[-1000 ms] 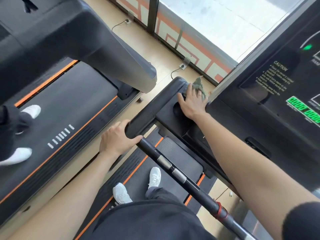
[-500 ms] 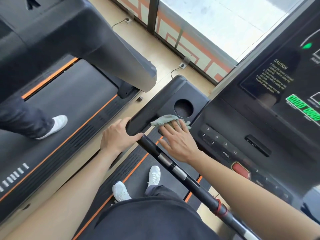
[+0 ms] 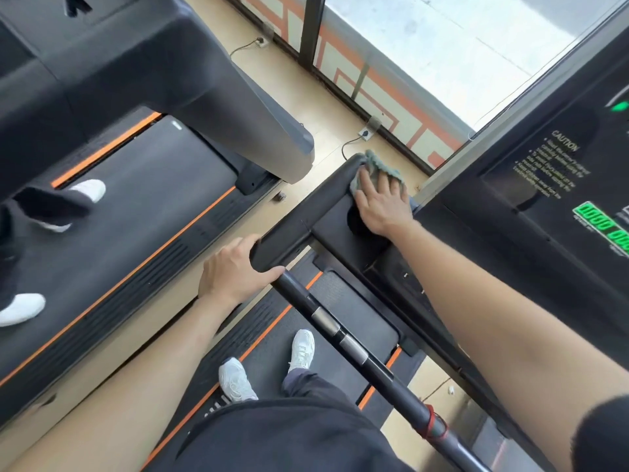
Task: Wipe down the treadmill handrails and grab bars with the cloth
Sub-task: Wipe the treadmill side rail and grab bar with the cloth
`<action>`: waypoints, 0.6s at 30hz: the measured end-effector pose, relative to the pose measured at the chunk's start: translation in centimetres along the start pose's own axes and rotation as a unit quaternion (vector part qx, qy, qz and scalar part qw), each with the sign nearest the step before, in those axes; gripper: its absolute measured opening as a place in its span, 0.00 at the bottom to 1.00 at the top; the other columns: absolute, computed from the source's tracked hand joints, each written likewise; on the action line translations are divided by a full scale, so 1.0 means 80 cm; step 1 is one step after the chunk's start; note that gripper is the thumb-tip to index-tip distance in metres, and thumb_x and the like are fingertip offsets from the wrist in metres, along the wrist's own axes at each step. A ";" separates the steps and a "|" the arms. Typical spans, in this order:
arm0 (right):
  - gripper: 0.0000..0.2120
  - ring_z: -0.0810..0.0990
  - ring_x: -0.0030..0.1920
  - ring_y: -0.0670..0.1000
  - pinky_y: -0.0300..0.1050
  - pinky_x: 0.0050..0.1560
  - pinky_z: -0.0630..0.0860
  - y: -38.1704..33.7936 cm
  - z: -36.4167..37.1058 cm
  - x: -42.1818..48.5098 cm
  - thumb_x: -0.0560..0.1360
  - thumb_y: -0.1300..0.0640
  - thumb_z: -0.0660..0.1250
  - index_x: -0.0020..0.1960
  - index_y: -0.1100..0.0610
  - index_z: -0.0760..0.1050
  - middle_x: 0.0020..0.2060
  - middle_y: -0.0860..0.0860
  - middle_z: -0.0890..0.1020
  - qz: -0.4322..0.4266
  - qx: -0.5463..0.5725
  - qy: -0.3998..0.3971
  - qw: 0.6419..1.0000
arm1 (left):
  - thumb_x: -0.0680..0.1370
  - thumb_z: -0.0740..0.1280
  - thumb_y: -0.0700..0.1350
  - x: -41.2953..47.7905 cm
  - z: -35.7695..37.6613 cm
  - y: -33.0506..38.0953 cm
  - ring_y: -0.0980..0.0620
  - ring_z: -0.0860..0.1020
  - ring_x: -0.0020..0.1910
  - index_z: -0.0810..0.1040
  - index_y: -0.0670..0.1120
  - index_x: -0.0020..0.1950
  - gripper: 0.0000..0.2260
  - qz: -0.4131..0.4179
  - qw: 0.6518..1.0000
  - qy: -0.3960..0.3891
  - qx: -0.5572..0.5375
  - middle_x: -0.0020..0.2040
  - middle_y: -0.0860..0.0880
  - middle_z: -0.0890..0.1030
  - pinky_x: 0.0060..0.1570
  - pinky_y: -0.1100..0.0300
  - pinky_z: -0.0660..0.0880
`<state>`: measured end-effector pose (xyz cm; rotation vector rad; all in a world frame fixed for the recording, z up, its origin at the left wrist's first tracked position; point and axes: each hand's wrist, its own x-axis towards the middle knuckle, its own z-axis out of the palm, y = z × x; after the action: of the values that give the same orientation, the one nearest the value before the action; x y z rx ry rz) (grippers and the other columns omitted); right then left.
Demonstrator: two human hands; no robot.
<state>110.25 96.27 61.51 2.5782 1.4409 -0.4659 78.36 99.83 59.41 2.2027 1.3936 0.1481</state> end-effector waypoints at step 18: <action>0.34 0.66 0.72 0.61 0.60 0.78 0.54 -0.043 0.055 -0.180 0.81 0.38 0.50 0.79 0.58 0.59 0.73 0.56 0.70 -0.112 -0.083 0.067 0.988 | 0.68 0.71 0.70 0.000 -0.003 0.000 0.44 0.81 0.55 0.75 0.54 0.67 0.32 0.011 1.000 -0.003 -0.007 0.57 0.52 0.81 0.50 0.50 0.76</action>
<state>99.41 85.26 62.30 2.3698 1.7440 -0.1901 78.27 99.95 59.64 2.2060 1.3616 0.1593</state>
